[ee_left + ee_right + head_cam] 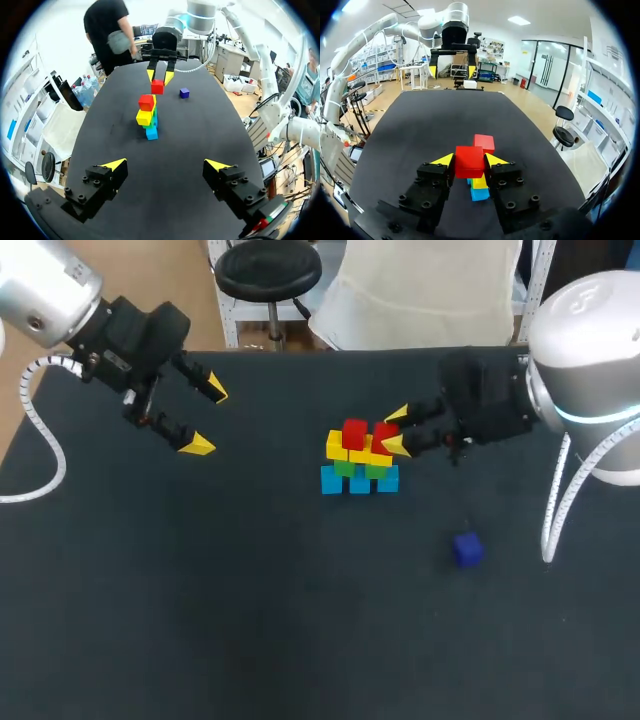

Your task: Place the blue cubes, place green cubes on the blue cubes, place the yellow cubes on the green cubes, then place the red cubes on the yellow cubes, and place purple cube on the red cubes.

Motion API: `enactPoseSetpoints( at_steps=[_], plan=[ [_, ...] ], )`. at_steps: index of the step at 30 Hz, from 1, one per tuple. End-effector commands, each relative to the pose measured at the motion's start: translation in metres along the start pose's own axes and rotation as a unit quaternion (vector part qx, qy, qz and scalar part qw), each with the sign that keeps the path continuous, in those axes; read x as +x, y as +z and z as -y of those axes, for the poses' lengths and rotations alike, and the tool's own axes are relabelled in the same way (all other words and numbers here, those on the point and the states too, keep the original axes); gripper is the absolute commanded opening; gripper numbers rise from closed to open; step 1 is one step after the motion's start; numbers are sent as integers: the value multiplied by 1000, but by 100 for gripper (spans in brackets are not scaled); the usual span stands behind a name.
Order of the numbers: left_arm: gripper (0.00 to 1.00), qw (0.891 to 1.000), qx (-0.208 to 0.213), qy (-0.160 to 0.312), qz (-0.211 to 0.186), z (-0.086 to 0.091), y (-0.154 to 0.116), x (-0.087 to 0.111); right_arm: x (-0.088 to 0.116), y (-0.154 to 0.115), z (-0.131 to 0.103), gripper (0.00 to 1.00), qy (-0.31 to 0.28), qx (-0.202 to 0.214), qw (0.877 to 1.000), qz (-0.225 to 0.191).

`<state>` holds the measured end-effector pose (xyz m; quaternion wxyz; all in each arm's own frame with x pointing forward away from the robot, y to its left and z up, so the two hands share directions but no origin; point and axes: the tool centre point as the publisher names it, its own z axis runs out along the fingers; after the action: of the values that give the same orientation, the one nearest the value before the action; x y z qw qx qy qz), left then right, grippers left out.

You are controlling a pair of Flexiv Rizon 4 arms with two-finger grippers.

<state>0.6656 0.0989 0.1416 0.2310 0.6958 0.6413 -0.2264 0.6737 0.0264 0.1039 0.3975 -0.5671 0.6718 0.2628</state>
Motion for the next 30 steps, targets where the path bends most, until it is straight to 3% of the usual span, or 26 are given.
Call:
enactPoseSetpoints(
  at_steps=[1, 30],
  plan=[
    [100, 1000, -1, 1, 1, 0, 0, 1, -1, 5, 3, 0, 2, -2, 1000, -6],
    [100, 1000, -1, 1, 1, 0, 0, 1, 6, 20, 17, 0, 12, -14, 1000, -14]
  ],
)
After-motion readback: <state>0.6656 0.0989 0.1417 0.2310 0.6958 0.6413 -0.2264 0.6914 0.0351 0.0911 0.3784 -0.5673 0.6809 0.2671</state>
